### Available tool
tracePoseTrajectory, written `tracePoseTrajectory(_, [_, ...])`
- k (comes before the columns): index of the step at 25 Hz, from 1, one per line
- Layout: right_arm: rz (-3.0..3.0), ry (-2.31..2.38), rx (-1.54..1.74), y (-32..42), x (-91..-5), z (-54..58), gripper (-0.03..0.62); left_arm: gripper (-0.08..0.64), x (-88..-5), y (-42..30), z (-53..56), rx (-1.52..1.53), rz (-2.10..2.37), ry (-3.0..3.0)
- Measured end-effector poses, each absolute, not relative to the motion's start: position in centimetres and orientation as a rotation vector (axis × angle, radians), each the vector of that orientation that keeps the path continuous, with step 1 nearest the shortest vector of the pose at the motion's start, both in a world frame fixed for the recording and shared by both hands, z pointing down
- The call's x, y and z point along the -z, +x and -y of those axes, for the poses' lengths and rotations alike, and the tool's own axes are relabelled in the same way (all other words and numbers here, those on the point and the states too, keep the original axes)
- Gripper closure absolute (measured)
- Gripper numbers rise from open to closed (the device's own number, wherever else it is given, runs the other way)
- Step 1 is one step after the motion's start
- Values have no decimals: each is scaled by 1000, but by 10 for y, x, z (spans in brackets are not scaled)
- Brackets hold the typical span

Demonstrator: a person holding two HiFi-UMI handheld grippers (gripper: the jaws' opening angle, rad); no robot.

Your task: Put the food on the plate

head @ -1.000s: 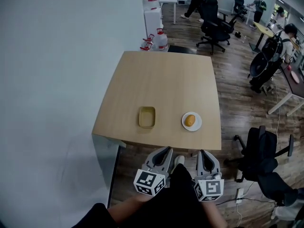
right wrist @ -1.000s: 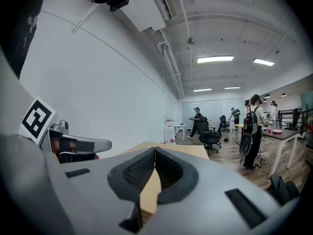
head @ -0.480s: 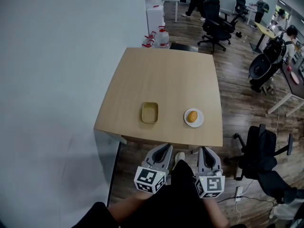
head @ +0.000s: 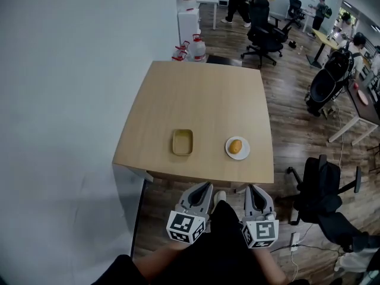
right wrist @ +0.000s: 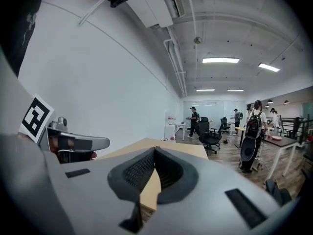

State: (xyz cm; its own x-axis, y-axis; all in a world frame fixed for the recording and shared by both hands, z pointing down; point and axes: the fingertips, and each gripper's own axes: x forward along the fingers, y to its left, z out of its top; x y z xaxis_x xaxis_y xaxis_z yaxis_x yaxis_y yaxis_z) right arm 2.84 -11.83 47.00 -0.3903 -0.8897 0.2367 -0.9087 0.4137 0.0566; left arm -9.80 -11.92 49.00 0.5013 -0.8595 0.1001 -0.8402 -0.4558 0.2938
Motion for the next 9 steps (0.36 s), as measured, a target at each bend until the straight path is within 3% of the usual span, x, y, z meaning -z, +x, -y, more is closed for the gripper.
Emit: tracePoseTrajectory(9, [2437,1540,-110,25,-473,116,532,538,-495,-103,114,90,1445,2405])
